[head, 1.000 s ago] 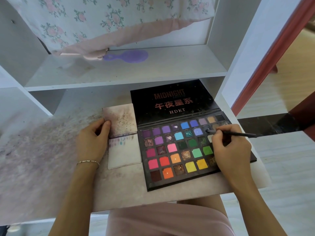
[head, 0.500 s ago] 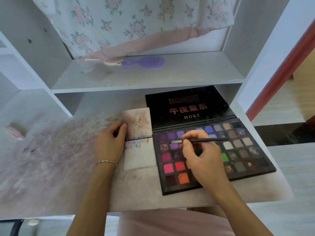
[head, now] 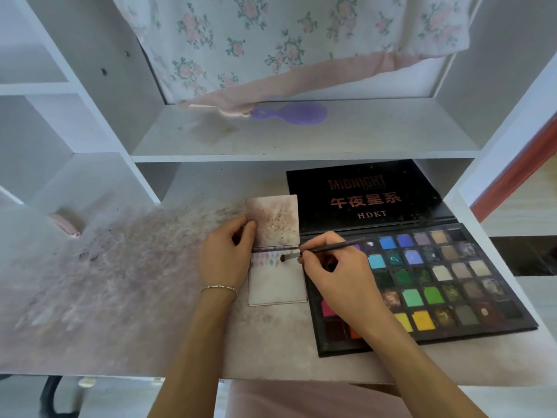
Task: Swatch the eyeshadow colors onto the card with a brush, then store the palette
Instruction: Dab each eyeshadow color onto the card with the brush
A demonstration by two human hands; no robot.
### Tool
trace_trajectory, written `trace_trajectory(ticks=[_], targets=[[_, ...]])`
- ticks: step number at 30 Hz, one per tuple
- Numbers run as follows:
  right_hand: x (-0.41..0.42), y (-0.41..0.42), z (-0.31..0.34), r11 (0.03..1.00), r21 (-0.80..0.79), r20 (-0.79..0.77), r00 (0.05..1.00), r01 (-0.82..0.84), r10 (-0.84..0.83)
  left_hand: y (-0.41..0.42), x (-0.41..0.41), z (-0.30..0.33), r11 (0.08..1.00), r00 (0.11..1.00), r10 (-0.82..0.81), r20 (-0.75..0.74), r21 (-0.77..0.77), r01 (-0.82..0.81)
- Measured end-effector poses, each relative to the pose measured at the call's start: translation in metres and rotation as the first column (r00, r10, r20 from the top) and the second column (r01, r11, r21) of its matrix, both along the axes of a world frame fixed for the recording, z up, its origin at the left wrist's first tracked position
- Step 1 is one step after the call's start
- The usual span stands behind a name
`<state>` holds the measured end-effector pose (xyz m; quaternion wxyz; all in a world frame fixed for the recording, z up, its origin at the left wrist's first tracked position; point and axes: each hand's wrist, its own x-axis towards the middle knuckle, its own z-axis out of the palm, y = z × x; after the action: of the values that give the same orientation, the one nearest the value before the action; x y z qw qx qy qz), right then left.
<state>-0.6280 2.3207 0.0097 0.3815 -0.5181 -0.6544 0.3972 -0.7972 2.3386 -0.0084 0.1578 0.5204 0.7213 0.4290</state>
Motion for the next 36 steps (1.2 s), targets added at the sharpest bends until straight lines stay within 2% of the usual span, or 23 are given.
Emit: trace_trajectory(ticks=[13,36], targets=[[-0.0011,0.0003,-0.0011,1.000,-0.004,0.089,0.996,-0.020,0.020,-0.0013,0.0013,0.0014,1.000,0.999,0.007,0.044,-0.012,-0.007],[-0.0023,0.0016,-0.0016,0.999,0.016,0.098,0.995,-0.029,0.027,-0.0004,0.0010,-0.0009,1.000,0.999,0.007,0.041,0.010,-0.007]])
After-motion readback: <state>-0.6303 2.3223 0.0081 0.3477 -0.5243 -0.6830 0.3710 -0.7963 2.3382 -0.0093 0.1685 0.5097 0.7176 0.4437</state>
